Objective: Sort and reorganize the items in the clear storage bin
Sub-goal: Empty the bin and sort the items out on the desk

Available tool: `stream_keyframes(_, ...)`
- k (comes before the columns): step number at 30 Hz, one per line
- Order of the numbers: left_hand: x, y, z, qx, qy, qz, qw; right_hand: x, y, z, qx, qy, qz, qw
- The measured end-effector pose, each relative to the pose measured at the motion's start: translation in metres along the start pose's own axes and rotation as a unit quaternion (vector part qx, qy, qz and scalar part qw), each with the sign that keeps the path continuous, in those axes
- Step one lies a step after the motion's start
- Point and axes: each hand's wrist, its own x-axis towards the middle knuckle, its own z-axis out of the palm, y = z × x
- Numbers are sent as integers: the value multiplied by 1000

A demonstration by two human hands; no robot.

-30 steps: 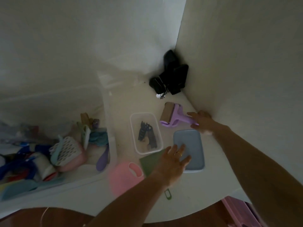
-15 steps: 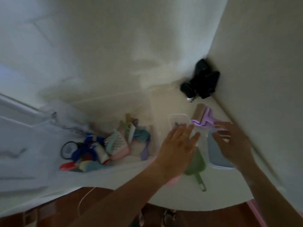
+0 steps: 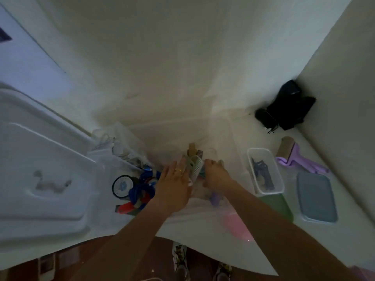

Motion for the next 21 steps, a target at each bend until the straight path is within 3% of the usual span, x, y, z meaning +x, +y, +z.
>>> stream_keyframes(2, 1, -6, -1, 8, 7, 2, 1000, 22, 0, 6, -4, 17, 11, 1000)
stream_keyframes(5, 0, -14, -5, 4, 21, -6, 1000, 49, 3, 16, 86, 32, 64, 994)
stream_keyframes(13, 3, -37, -3, -53, 41, -6, 998, 47, -5, 12, 174, 186, 82, 964)
stream_keyframes(17, 10, -32, -21, -140, 199, 29, 970, -8, 4, -32, 234, 265, -7, 936)
stream_keyframes(19, 14, -22, -41, -179, 286, 63, 939, -37, 22, -54, 297, 236, -62, 923)
stream_keyframes(21, 16, -3, -62, -221, 300, 87, 924, -67, 44, -75, 375, 179, -104, 904)
